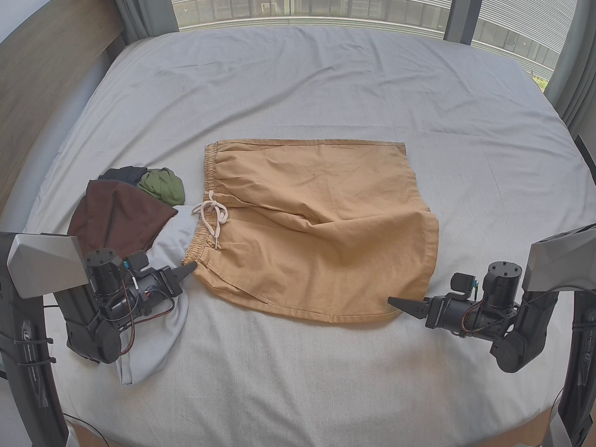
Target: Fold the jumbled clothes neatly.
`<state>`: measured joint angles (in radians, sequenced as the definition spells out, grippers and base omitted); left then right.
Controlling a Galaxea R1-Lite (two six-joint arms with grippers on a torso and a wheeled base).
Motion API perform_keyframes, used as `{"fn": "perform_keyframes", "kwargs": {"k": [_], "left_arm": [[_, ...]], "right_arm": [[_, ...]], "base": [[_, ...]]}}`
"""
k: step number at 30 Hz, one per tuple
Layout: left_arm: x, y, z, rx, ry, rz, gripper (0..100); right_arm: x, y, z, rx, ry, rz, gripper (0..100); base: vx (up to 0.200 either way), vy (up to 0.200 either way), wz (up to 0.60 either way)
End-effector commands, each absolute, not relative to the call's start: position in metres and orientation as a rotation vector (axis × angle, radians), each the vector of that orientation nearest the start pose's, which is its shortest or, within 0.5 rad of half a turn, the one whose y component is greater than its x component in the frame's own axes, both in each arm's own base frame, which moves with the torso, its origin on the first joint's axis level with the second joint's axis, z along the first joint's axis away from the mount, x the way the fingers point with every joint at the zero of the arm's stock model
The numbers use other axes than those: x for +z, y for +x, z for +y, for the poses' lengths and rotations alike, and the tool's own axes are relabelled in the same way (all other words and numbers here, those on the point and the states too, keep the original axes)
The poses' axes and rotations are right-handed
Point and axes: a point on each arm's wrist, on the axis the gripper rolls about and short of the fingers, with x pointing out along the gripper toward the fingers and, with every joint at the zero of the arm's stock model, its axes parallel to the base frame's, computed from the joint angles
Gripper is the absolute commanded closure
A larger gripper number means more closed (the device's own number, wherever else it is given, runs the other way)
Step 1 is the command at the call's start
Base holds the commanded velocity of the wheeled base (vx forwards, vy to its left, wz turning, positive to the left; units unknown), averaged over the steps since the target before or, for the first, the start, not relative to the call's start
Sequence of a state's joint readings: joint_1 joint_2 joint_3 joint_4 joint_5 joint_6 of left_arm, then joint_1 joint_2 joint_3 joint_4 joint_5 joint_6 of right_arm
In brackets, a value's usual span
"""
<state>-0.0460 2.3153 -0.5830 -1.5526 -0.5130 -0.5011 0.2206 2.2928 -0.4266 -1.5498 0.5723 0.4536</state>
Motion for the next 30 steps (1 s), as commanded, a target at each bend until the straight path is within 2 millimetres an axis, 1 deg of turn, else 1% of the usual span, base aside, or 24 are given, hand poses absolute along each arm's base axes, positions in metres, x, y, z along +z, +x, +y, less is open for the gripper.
{"fn": "perform_keyframes", "kwargs": {"k": [1,6,13,14,24,30], "left_arm": [[0.019,0.348,-0.026,-0.5,-0.529,0.308,100],[0.019,0.348,-0.025,-0.497,-0.529,0.307,100],[0.019,0.348,-0.025,-0.497,-0.529,0.306,100],[0.019,0.348,-0.025,-0.497,-0.529,0.306,100],[0.019,0.349,-0.024,-0.496,-0.528,0.304,100],[0.019,0.346,-0.024,-0.496,-0.528,0.31,100]], "right_arm": [[0.015,0.296,0.079,0.704,0.483,0.485,0],[0.021,0.293,0.078,0.708,0.485,0.473,0],[0.017,0.292,0.077,0.699,0.489,0.487,0],[0.018,0.292,0.077,0.699,0.489,0.487,100],[0.016,0.286,0.073,0.688,0.493,0.507,100],[0.015,0.283,0.062,0.674,0.506,0.525,100]], "base": [[0.0,0.0,0.0],[0.0,0.0,0.0],[0.0,0.0,0.0],[0.0,0.0,0.0],[0.0,0.0,0.0],[0.0,0.0,0.0]]}}
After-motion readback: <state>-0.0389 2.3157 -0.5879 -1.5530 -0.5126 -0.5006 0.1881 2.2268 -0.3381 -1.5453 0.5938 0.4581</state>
